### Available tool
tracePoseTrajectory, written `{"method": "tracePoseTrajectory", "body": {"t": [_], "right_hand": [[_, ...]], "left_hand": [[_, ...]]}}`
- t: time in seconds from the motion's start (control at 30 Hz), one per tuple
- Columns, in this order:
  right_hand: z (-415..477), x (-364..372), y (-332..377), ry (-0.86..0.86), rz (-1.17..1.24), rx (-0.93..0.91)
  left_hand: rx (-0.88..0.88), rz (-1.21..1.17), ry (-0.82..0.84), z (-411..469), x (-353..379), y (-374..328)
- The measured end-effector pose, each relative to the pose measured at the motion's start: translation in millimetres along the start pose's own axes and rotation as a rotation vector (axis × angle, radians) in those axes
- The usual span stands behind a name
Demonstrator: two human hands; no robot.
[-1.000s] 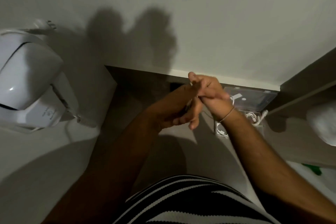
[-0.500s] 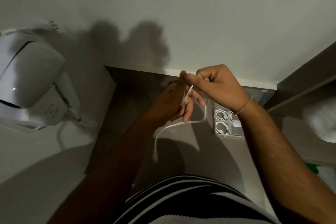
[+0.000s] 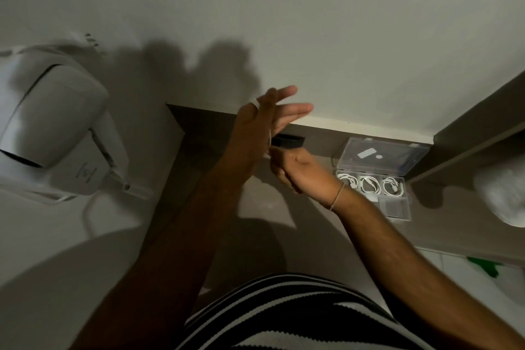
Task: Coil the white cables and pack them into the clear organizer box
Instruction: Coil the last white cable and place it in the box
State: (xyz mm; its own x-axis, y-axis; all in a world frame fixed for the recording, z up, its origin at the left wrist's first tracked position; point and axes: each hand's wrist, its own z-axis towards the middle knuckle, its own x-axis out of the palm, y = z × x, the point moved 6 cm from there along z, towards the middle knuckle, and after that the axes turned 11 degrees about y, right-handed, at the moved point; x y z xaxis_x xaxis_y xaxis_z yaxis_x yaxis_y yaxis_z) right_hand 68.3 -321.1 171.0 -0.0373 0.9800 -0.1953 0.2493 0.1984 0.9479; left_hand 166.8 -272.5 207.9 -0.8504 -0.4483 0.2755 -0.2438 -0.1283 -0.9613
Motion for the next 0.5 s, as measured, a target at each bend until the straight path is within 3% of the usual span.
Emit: {"method": "tracePoseTrajectory", "body": {"t": [0.1, 0.17, 0.27, 0.37, 0.5], "right_hand": [[-1, -12, 16, 0.056, -0.219, -0.062], [-4, -27, 26, 0.058, -0.351, -0.089], [-16, -53, 41, -0.038, -0.38, -0.117], [-19, -77, 48, -0.208, -0.309, -0.156], [-13, -80, 41, -0.264, -0.119, -0.191]], "left_hand": [[-0.118, 0.376, -0.044, -3, 1, 15], [-0.142, 0.478, -0.063, -3, 1, 23], [-0.153, 0.418, 0.027, 0, 8, 32], [-0.304, 0.333, 0.151, 0, 17, 53], [-0.474, -0.051, 0.426, -11, 37, 78]]}}
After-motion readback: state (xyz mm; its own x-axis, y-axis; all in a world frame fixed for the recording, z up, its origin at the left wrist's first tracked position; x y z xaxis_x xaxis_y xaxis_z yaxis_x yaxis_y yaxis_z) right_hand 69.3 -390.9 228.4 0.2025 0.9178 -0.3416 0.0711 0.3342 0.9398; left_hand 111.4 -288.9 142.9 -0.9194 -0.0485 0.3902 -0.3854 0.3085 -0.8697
